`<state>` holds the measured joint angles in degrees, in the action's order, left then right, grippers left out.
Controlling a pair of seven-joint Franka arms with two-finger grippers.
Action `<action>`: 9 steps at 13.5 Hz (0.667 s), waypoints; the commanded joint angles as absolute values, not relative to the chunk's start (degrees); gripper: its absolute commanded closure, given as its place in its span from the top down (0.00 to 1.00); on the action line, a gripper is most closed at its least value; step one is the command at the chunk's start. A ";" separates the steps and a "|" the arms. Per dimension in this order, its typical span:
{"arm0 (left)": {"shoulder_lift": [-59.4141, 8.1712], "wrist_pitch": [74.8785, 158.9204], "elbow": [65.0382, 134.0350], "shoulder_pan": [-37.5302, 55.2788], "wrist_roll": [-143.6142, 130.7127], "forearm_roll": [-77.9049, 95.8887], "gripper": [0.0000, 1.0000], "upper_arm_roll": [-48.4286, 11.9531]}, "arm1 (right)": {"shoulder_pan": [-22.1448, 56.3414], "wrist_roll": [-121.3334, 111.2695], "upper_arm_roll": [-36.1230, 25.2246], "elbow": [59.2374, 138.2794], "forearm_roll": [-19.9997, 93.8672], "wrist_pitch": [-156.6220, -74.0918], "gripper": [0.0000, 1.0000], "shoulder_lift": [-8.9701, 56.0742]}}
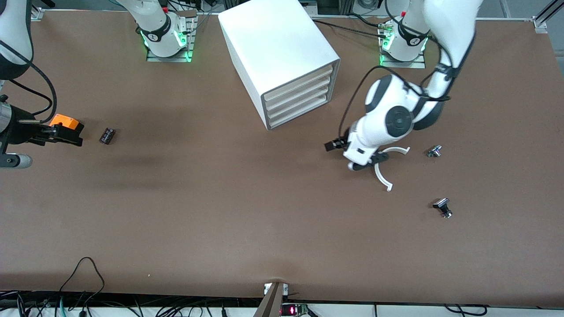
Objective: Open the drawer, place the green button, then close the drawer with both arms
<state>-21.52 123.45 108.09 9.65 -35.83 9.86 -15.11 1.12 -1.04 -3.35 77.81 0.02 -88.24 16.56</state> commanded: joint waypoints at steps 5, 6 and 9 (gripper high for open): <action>-3.19 109.46 109.25 2.03 -3.53 4.04 1.00 -8.27 | 0.97 -1.85 -5.44 79.35 0.70 -86.65 1.00 12.75; -1.08 105.77 109.16 1.41 -3.17 4.04 1.00 -7.91 | 0.97 -1.85 -5.54 79.97 0.62 -87.10 1.00 12.22; -0.97 99.60 101.72 -1.49 -2.99 1.86 1.00 -7.91 | 0.97 -1.76 -5.62 84.18 0.53 -88.32 1.00 9.42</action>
